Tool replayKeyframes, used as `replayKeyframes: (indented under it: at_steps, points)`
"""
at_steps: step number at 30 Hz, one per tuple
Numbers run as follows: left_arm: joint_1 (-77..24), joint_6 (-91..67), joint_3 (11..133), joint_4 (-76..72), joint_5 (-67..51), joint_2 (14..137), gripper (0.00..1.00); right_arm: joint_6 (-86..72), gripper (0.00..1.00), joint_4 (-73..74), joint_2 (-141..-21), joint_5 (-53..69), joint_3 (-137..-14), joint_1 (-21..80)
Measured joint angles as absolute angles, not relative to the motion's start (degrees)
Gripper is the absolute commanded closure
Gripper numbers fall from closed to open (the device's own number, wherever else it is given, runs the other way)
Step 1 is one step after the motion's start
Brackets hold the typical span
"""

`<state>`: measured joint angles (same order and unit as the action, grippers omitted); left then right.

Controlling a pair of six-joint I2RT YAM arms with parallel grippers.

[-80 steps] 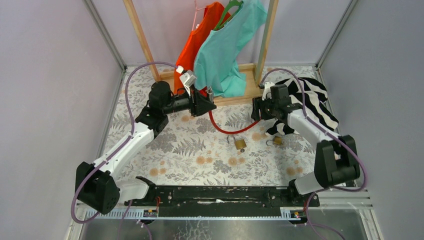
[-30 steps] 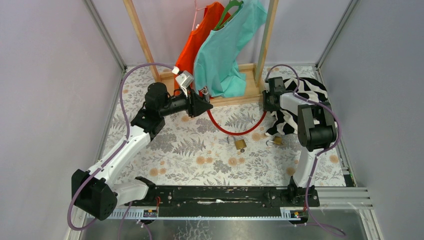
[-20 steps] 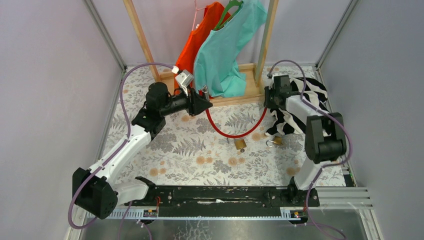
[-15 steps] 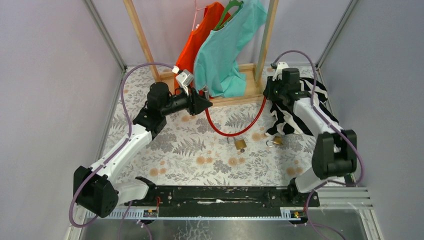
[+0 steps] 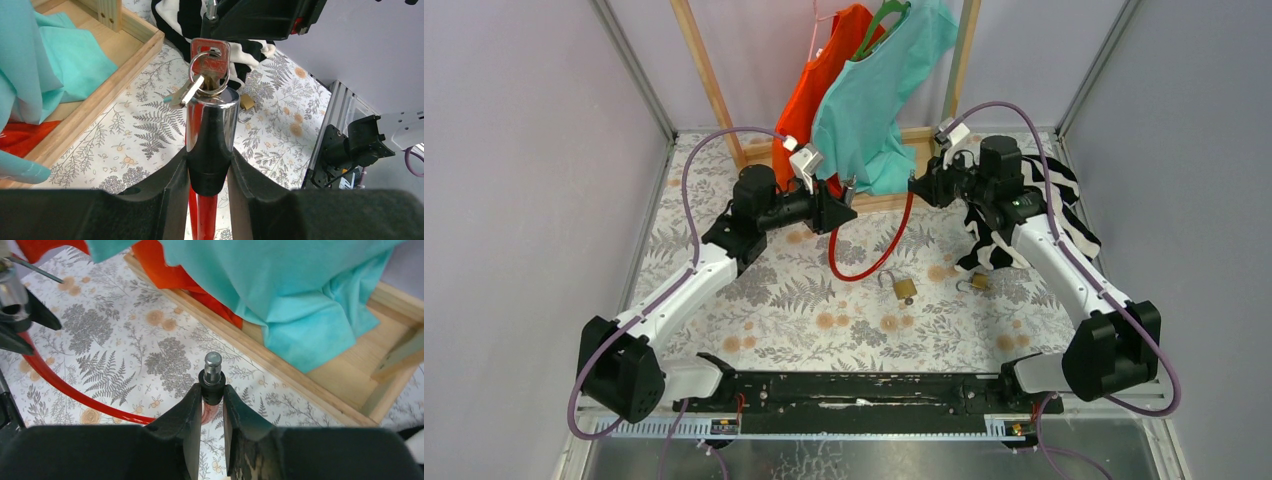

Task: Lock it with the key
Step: Lock the lock.

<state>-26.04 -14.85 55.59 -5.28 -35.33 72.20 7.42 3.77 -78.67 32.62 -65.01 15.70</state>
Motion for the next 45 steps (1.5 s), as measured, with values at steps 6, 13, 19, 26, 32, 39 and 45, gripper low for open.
replayKeyframes:
  at_steps: [6, 13, 19, 26, 32, 39, 45]
  points:
    - [-26.3, -14.5, 55.6, -5.3, -35.5, 72.2, 1.00, 8.8, 1.00, 2.2, -78.9, 32.7, -65.0, 17.6]
    - [-26.6, -14.5, 55.6, -5.4, -35.9, 72.3, 1.00, 6.7, 1.00, 0.0, -85.4, 26.2, -64.9, 17.9]
    - [-27.4, -14.6, 55.7, -5.9, -33.5, 74.5, 1.00, 3.4, 1.00, 1.0, -94.9, 18.7, -68.8, 17.9]
    - [-27.7, -15.1, 58.1, -5.9, -29.6, 79.6, 1.00, 1.7, 1.00, 0.2, -107.5, 13.1, -76.7, 17.9]
    - [-27.7, -14.8, 58.2, -6.0, -25.9, 79.4, 1.00, 0.4, 1.00, 1.3, -115.6, 12.3, -83.4, 18.0]
    - [-27.7, -14.4, 58.1, -6.0, -21.8, 79.3, 1.00, -0.4, 0.88, 3.9, -118.3, 11.6, -87.0, 18.6]
    - [-27.7, -14.3, 58.1, -6.0, -20.5, 79.3, 1.00, -0.4, 0.81, 4.0, -118.5, 11.6, -87.2, 18.7]
